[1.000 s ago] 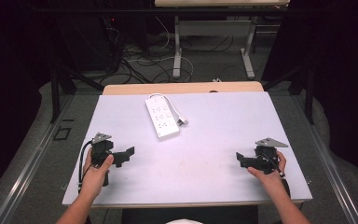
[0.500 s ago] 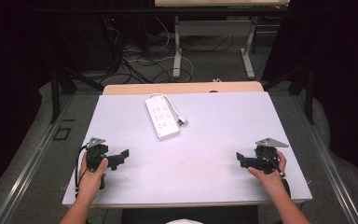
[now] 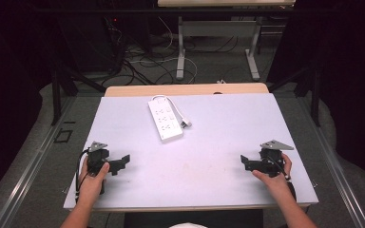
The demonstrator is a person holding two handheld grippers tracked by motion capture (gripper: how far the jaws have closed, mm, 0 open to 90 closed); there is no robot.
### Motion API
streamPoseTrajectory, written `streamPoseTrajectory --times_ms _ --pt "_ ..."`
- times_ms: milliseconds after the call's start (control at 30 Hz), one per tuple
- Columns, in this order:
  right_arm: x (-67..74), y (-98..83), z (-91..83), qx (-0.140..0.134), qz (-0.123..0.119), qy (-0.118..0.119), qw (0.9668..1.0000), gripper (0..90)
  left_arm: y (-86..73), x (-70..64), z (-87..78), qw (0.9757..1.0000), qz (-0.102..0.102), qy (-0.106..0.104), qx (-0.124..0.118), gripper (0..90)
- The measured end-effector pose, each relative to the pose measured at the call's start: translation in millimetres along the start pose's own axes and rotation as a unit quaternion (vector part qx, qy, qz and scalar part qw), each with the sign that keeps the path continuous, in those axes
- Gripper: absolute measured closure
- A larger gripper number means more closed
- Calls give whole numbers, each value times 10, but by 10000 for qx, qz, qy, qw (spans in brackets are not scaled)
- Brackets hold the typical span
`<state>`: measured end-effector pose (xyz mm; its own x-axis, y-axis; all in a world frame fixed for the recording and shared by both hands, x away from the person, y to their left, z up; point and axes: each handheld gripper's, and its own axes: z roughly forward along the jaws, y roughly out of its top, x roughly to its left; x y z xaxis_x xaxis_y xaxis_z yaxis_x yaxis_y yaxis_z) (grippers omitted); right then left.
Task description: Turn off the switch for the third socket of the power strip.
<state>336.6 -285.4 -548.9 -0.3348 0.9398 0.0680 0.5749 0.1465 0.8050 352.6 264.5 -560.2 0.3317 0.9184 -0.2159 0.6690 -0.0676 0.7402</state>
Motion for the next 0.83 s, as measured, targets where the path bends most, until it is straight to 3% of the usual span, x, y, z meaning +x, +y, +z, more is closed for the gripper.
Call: streamPoseTrajectory --times_ms 433,833 --pt "5 -3 9 12 15 -1 10000 67 -15 9 26 9997 11 124 189 49" --pt "3 -5 13 19 9 -4 10000 67 -15 22 31 9997 -40 119 193 52"
